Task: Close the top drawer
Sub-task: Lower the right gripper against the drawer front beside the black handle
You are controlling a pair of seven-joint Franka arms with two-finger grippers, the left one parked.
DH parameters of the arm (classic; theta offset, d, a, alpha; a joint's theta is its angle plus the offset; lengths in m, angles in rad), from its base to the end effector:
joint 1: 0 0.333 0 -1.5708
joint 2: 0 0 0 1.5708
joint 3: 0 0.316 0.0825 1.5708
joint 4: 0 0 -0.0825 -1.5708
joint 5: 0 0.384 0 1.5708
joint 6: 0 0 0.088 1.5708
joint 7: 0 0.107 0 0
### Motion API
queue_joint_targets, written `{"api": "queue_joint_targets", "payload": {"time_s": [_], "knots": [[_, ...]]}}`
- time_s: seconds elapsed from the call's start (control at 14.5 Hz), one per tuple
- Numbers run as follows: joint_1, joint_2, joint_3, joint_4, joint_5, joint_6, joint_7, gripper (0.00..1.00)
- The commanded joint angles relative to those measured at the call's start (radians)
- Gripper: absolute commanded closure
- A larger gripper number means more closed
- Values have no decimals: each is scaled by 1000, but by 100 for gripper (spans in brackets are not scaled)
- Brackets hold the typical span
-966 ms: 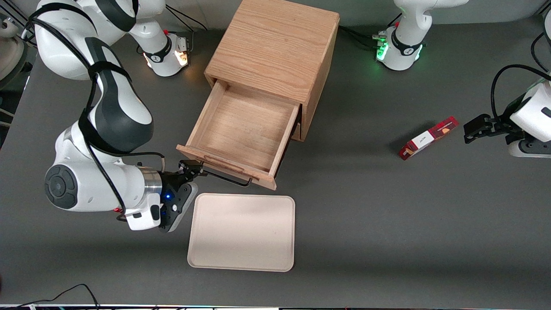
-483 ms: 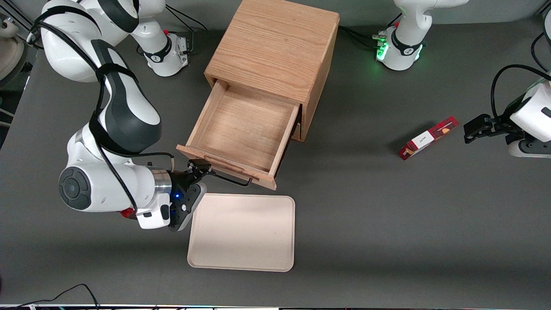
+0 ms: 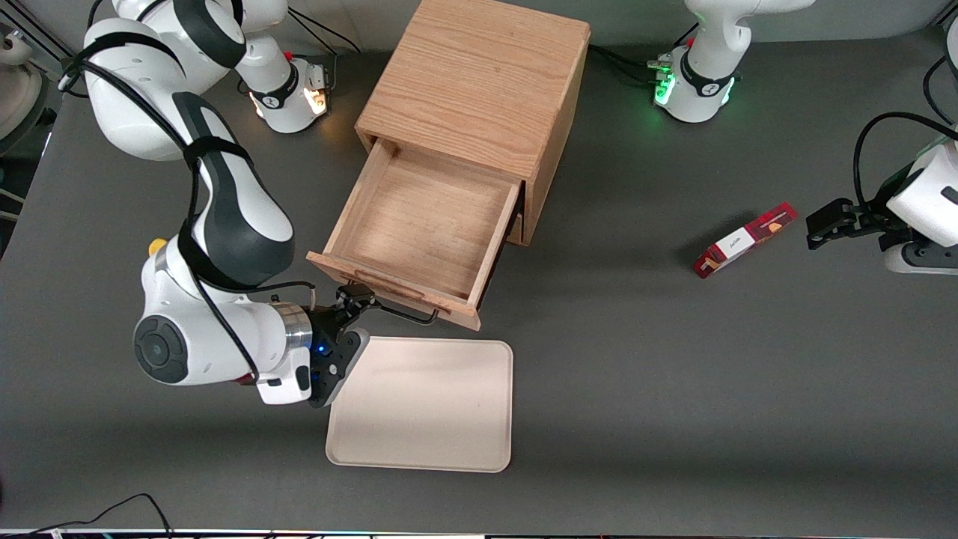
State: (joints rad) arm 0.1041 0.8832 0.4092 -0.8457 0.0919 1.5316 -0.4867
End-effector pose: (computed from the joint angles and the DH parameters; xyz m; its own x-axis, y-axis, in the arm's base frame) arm 0.7044 0.2633 0.4010 0.6451 0.7621 0.0553 0.7090 -0.5700 -0.4153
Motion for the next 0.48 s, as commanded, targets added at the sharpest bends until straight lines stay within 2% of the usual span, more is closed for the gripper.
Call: {"api": "queue_joint_targets", "payload": {"time_s": [0.0, 0.41], "knots": [[9, 16, -1, 19, 20, -1, 28, 0], [9, 16, 2, -6, 37, -2, 57, 0]]}}
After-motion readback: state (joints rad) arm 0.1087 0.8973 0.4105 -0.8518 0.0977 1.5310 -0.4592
